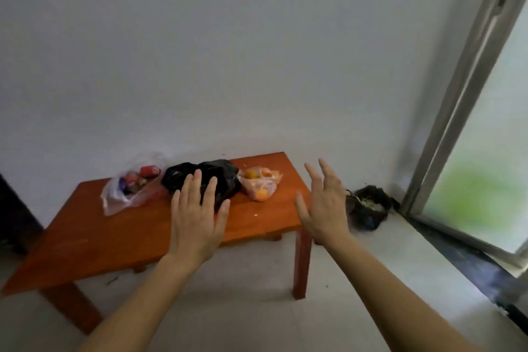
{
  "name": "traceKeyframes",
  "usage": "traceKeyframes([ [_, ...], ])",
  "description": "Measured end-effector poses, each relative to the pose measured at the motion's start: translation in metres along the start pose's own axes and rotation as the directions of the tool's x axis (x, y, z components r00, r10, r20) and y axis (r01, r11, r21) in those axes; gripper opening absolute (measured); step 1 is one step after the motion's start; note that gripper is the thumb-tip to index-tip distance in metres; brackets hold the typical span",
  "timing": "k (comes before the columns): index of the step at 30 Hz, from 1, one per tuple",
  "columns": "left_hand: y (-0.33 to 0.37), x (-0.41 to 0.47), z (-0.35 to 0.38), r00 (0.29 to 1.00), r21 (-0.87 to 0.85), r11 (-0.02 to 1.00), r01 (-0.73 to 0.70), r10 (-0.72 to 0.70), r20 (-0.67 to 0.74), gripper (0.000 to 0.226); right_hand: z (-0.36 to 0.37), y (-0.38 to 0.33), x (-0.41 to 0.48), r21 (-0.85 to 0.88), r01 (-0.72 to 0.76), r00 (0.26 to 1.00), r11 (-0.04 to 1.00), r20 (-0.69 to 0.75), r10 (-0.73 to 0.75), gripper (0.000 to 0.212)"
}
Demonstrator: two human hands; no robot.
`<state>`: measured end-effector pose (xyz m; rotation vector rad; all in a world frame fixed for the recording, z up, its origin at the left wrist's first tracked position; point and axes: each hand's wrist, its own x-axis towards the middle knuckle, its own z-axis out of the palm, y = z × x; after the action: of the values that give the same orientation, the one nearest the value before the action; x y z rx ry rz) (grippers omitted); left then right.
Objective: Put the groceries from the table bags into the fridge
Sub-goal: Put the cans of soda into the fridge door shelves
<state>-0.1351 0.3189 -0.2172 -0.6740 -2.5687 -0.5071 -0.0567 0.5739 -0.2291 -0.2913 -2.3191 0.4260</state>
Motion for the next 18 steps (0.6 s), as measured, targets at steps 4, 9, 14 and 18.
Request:
traceKeyframes([
  [4, -0.089, 0.011, -0.006, 0.988, 0.044, 0.987, 0.154, -0.154, 0.001, 0.071, 0.075, -0.058, 0.027, 0.047, 0.065, 0.991, 0.997, 0.113, -0.070, 0.062],
  [9, -0.168, 0.028, 0.014, 0.960, 0.050, 0.960, 0.275, -0.276, 0.034, 0.067, 0.158, -0.099, 0.062, 0.109, 0.094, 0.969, 0.990, 0.220, -0.117, 0.054],
  [14, -0.227, 0.065, 0.052, 0.936, 0.078, 0.939, 0.336, -0.342, 0.083, 0.064, 0.238, -0.118, 0.103, 0.167, 0.149, 0.942, 0.975, 0.274, -0.191, 0.045],
  [18, -0.281, 0.118, 0.090, 0.932, 0.142, 0.935, 0.324, -0.342, 0.122, 0.052, 0.322, -0.126, 0.151, 0.259, 0.105, 0.929, 0.960, 0.319, -0.188, 0.041],
])
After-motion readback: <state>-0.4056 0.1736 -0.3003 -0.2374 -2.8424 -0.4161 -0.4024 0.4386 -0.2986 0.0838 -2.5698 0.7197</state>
